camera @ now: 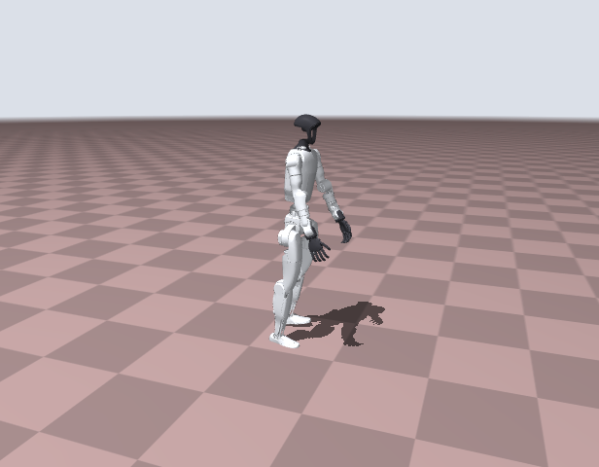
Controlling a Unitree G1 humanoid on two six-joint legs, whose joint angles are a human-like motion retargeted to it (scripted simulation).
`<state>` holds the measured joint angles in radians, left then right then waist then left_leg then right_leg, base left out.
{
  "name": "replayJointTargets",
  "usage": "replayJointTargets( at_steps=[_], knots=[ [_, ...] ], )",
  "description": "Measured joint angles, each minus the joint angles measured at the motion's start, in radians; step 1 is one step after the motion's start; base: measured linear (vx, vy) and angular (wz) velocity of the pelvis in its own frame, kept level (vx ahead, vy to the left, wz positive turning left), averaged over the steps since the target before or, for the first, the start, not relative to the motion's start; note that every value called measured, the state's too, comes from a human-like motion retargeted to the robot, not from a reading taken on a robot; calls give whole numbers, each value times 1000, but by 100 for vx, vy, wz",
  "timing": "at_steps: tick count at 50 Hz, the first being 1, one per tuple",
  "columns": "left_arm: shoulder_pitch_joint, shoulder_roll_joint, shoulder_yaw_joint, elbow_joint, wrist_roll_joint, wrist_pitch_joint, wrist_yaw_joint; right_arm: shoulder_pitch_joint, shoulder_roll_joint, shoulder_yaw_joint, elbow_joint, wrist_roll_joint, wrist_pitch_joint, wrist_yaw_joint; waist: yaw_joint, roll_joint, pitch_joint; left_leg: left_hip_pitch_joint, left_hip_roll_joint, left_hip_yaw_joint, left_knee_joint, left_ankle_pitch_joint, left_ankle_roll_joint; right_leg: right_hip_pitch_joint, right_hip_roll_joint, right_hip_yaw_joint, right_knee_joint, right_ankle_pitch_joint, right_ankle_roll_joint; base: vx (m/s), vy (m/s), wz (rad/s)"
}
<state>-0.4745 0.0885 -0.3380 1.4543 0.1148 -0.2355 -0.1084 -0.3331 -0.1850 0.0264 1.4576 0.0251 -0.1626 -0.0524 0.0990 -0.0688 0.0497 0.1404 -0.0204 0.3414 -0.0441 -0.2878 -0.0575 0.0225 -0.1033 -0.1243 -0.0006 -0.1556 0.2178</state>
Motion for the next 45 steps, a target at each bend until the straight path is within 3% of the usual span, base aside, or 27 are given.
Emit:
replayJointTargets(
  at_steps=[20, 28, 33, 40, 45],
  knots=[
    [86, 63, 20, 71, 22, -6, -25, 25, -13, -8, 14, -8, -10, 9, 2, -9, 0, -3, 15, 28, 15, -25, 1, -11, 16, 31, 6, -25, 15, 3, -2, -4],
    [150, 100, 86, 68, 13, 4, -11, 14, -5, 4, -2, 5, -16, 0, 19, -34, 7, -9, 23, 44, 96, -50, 54, 10, 14, 60, 16, -52, 11, 12, -6, -16],
    [199, 125, 160, 40, 66, 32, -22, 7, 1, 44, -7, 39, -10, 31, 54, -79, 43, -36, 32, 45, 273, -78, 114, 48, -12, 85, 50, -77, -7, 17, -10, -21],
    [282, 154, 265, 14, 52, 109, -132, -33, -17, 91, 40, 4, 62, 108, 136, -136, 97, -258, 103, 67, 827, -109, 156, 65, -45, 117, 147, -121, -62, 18, -8, -19],
    [361, 159, 295, 27, 71, 118, -140, -75, -46, 91, 64, -17, 63, 106, 201, -153, 117, -378, 85, 80, 877, -144, 152, 65, -59, 139, 183, -119, -60, 22, 1, -20]
  ],
)
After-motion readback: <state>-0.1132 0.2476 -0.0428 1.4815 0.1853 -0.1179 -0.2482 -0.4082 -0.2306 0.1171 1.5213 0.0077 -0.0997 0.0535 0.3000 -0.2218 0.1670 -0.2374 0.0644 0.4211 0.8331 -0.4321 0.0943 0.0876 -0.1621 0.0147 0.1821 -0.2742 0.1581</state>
